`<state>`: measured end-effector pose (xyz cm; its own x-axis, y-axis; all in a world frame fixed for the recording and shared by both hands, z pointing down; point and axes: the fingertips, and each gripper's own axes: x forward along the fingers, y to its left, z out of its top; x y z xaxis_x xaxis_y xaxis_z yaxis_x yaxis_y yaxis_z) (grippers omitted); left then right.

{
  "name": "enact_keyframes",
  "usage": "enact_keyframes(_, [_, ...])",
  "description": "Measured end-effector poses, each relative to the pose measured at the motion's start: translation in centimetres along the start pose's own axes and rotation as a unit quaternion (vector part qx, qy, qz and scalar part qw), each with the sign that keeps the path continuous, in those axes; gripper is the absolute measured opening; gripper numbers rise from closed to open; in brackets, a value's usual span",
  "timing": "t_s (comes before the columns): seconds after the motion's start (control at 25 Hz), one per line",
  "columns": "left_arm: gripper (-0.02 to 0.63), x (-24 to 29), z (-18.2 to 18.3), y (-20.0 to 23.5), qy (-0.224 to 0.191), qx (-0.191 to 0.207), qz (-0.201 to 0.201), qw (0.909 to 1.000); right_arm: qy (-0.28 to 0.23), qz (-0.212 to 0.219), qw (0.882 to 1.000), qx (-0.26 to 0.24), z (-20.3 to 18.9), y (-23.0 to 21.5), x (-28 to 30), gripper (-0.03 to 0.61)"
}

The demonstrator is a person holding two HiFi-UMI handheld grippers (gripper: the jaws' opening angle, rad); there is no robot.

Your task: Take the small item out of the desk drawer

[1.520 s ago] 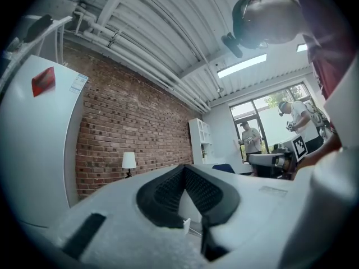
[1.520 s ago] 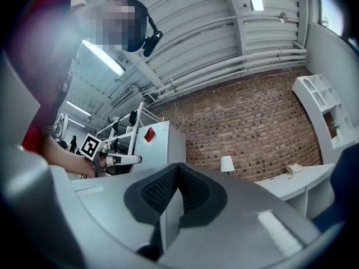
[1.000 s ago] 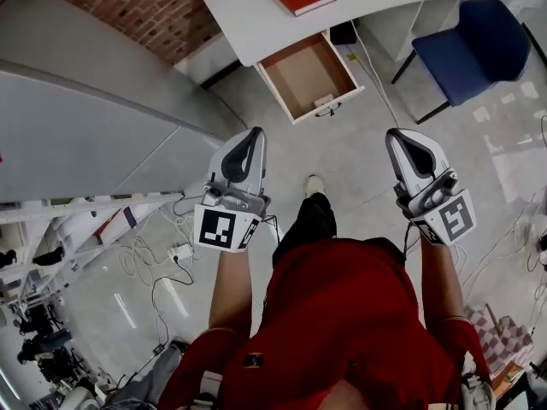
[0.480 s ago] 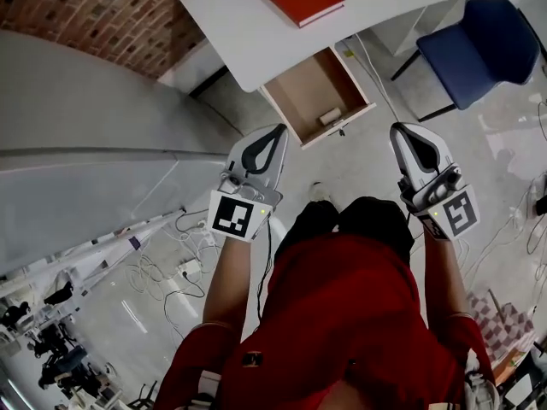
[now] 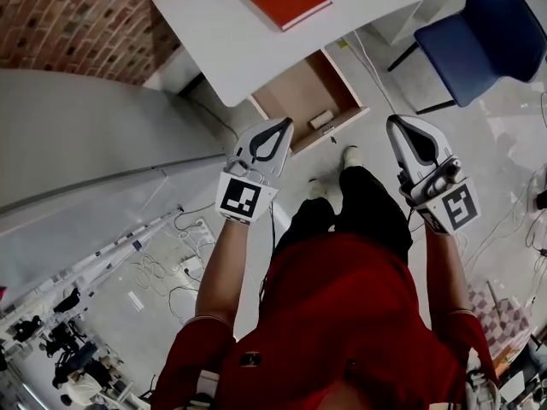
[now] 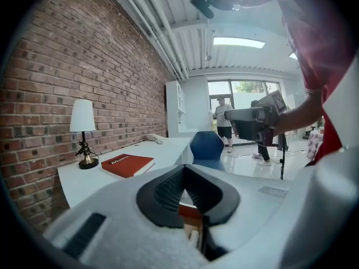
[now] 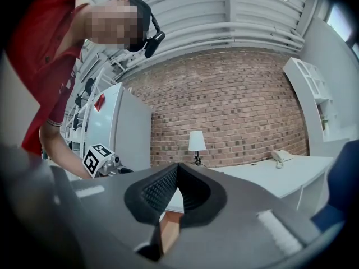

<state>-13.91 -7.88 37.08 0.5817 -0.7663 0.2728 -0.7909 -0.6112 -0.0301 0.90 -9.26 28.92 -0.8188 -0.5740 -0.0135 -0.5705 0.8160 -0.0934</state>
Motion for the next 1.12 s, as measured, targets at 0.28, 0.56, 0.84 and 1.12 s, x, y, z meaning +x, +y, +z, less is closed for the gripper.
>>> enact_keyframes(0.28, [0.002, 6.4, -5.0, -0.3, 0.069, 0.007, -0.047, 0.9965, 0.020, 0.016, 1.000, 0.009, -1.8, -4.1, 1.2, 0.012])
enact_keyframes(0.56, [0.003, 11.3, -10.8, 0.0, 0.135, 0.008, -0.079, 0.9876, 0.036, 0.028, 0.999, 0.004, -4.2, -6.8, 2.7, 0.014])
enact_keyframes(0.84, [0.048, 14.4, -17.5, -0.1, 0.211, -0.002, -0.115, 0.9707, 0.050, 0.028, 0.998, 0.013, -6.3, -7.9, 3.1, 0.014])
enact_keyframes(1.12, [0.107, 16.5, -23.5, -1.0, 0.277, -0.007, -0.160, 0.9473, 0.076, 0.027, 0.997, 0.015, -8.8, -8.9, 2.5, 0.014])
